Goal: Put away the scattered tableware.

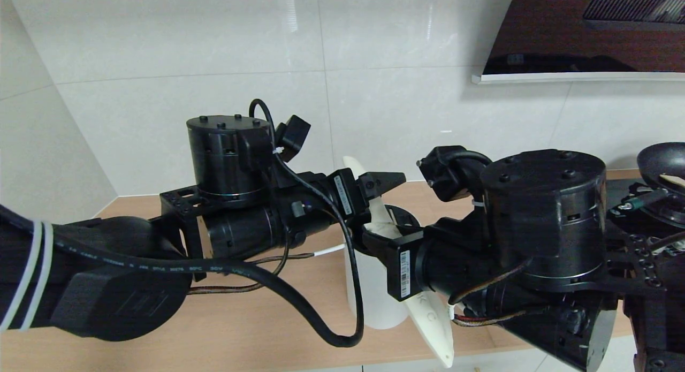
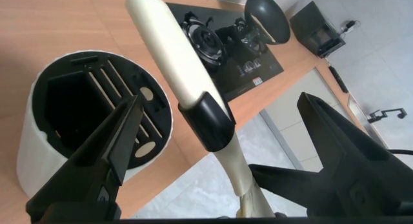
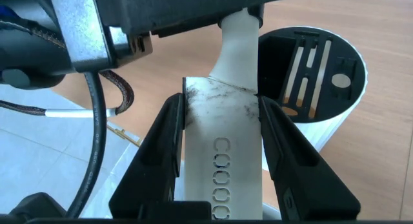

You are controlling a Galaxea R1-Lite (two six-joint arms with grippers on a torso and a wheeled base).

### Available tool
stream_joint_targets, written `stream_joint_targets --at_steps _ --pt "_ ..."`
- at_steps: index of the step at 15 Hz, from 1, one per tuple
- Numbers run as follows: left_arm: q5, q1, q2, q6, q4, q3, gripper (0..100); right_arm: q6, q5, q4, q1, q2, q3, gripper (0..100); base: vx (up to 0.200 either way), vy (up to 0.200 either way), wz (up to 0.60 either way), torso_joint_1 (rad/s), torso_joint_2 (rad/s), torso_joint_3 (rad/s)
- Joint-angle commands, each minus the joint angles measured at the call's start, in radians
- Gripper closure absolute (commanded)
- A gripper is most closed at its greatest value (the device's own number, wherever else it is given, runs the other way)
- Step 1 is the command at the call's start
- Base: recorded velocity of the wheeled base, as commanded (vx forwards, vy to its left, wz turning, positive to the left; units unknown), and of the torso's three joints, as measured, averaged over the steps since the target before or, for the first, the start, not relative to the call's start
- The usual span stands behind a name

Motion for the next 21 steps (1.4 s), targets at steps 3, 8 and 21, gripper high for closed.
stream_joint_targets --at_steps 3,8,21 --pt "-0.001 0.0 -0.002 0.0 0.0 0.001 0 0.0 -0.002 -0.001 0.001 -0.005 0.002 100 0.0 0.0 0.0 0.0 0.0 0.0" --pt "-0.003 0.0 0.0 0.0 0.0 0.001 100 -0.001 -0.004 -0.001 0.001 -0.006 0.003 100 0.0 0.0 0.0 0.0 0.0 0.0" --pt "-0.001 0.0 0.0 -0.002 -0.011 0.0 100 0.002 -0.016 -0.001 0.001 -0.017 0.002 0 0.0 0.0 0.0 0.0 0.0 0.0"
